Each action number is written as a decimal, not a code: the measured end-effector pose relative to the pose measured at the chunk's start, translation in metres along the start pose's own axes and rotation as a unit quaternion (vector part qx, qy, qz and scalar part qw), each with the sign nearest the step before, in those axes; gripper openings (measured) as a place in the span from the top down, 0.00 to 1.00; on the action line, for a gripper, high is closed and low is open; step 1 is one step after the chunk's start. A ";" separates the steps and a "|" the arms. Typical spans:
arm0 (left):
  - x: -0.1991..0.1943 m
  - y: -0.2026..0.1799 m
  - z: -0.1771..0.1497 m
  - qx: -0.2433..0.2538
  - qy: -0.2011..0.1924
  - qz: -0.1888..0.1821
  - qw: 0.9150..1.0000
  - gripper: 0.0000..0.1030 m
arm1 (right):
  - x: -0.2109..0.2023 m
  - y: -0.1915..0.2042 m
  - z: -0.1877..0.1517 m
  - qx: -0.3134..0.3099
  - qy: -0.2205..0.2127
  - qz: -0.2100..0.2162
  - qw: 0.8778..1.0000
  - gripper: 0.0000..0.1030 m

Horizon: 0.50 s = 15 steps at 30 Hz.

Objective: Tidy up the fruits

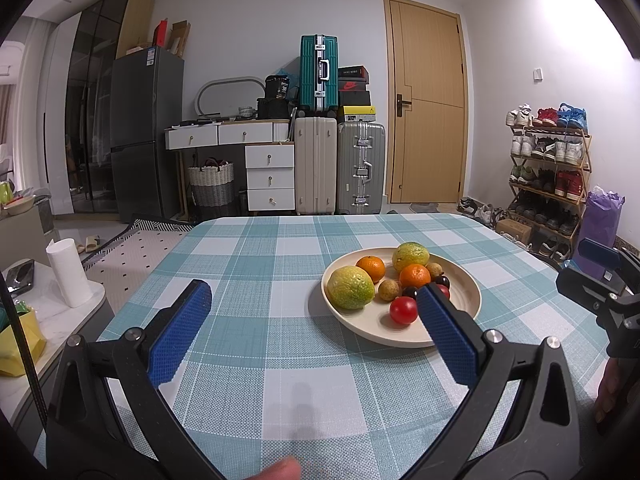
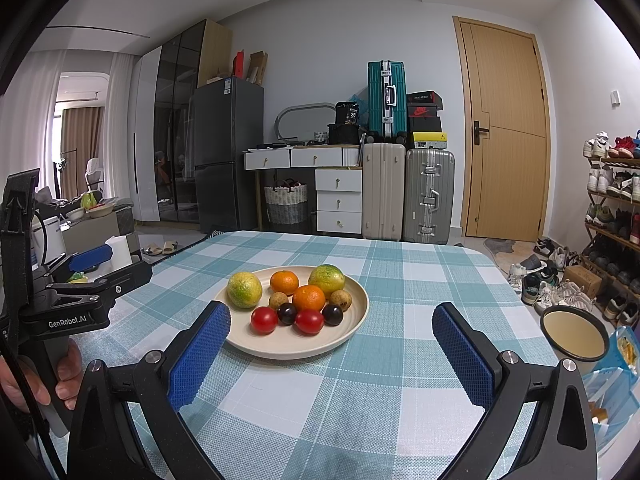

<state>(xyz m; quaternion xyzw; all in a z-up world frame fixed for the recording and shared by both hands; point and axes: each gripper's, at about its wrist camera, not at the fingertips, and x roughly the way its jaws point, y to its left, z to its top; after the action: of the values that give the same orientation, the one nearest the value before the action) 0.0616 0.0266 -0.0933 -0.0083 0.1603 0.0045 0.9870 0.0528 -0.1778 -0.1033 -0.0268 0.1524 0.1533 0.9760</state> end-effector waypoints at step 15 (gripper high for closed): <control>0.000 0.001 0.000 -0.002 -0.001 0.007 1.000 0.00 | 0.000 0.000 0.000 0.000 0.000 0.000 1.000 0.00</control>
<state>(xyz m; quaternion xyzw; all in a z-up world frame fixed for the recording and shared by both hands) 0.0616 0.0279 -0.0934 -0.0092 0.1591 0.0121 0.9871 0.0529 -0.1778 -0.1035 -0.0264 0.1525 0.1533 0.9760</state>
